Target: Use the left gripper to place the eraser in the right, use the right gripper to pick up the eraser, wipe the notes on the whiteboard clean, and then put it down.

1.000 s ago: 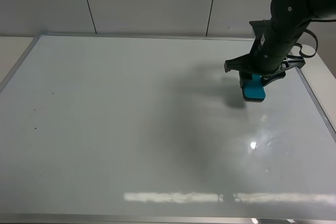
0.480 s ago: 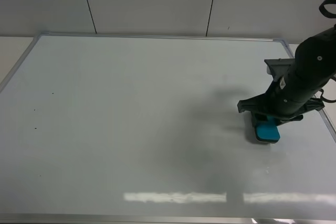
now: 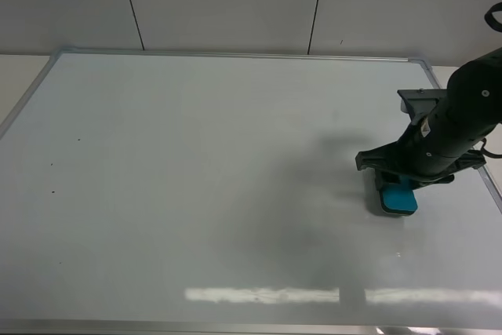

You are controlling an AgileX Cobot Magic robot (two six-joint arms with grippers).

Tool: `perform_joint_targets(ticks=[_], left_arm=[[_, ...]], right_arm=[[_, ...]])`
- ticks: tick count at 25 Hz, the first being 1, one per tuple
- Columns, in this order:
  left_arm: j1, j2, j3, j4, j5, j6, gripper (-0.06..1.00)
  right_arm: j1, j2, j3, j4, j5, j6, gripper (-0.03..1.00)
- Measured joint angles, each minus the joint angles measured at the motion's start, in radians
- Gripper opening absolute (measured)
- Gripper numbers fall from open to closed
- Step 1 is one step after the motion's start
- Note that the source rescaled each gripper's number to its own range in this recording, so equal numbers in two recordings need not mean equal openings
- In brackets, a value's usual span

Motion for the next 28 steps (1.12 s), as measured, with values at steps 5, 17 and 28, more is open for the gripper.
perform_joint_targets(ticks=[5, 17, 28], left_arm=[[0.000, 0.000, 0.000, 0.000, 0.000, 0.000, 1.00], [0.000, 0.000, 0.000, 0.000, 0.000, 0.000, 1.00], [0.000, 0.000, 0.000, 0.000, 0.000, 0.000, 1.00]], right_arm=[[0.000, 0.000, 0.000, 0.000, 0.029, -0.002, 0.73], [0.000, -0.001, 0.000, 0.000, 0.036, 0.020, 0.86], [0.000, -0.059, 0.000, 0.101, -0.023, -0.055, 0.99]])
